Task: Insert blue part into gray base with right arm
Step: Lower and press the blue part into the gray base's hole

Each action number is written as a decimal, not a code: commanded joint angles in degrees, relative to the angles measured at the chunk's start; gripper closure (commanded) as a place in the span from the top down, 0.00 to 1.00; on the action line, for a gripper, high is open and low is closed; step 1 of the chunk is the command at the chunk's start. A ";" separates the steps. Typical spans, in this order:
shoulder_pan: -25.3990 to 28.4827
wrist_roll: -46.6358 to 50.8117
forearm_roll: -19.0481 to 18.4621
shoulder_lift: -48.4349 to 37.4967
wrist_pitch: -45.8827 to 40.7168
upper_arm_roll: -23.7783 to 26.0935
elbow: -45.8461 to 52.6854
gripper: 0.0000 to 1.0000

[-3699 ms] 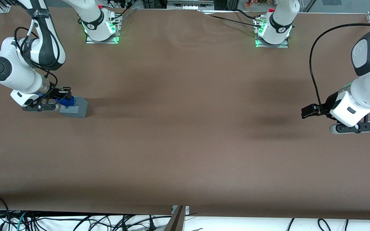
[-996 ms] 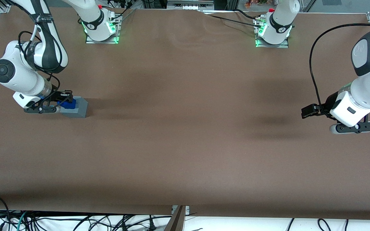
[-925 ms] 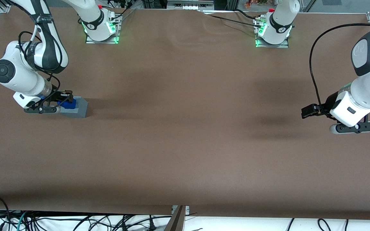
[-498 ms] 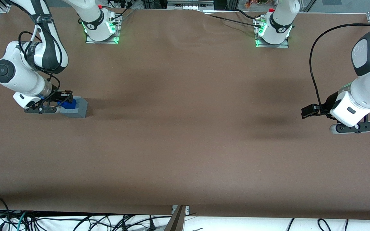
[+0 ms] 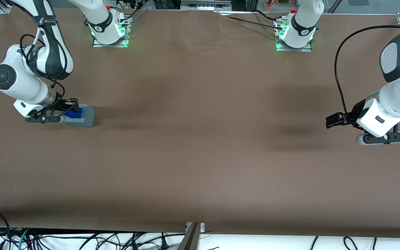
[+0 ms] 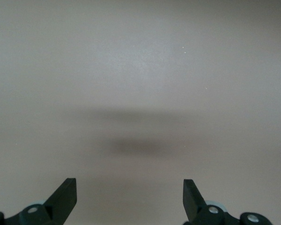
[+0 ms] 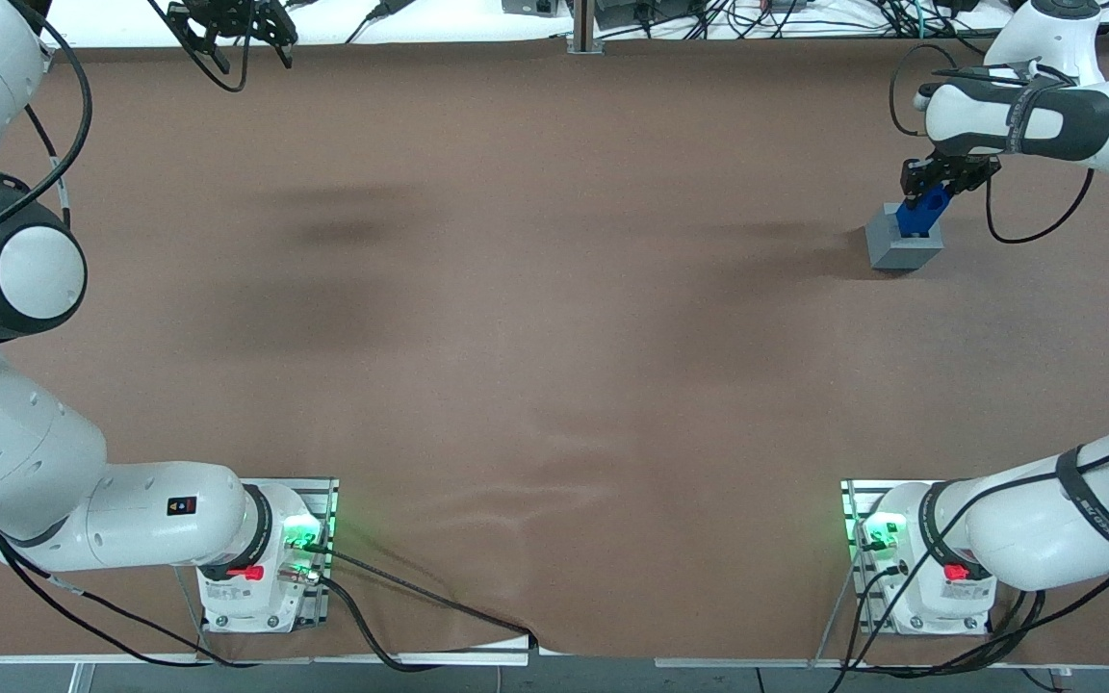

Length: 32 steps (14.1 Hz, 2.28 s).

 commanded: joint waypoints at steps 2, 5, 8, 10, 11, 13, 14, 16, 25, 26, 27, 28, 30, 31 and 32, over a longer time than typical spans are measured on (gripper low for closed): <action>0.20 0.09 0.81 0.58 0.89 -0.34 -0.34 0.22; 0.11 0.09 0.81 0.58 0.80 -0.34 -0.51 0.22; 0.11 0.09 0.81 1.01 0.89 -0.34 -0.51 0.22; 0.02 0.09 0.81 0.93 0.62 -0.34 -0.60 0.22; 0.02 -0.08 0.81 0.93 0.54 -0.34 -0.60 0.22; 0.02 -0.17 0.81 0.93 0.45 -0.34 -0.69 0.22; 0.02 -0.17 0.81 0.93 0.36 -0.34 -0.69 0.22; 0.02 -0.52 0.81 0.93 0.27 -1.04 -0.69 0.22; 0.20 0.09 0.81 0.75 0.18 -1.05 -0.69 0.22; 0.29 0.27 0.81 0.66 0.18 -0.87 -0.69 0.22; 0.55 0.97 0.81 0.66 0.18 -0.79 -0.69 0.22; 0.64 1.67 0.81 0.66 0.10 -0.78 -0.69 0.22; 0.73 1.68 0.81 0.66 0.18 -0.70 -0.69 0.22; 0.73 1.68 0.81 0.66 0.18 -0.70 -0.69 0.22; 0.73 1.68 0.81 0.66 0.18 -0.70 -0.69 0.22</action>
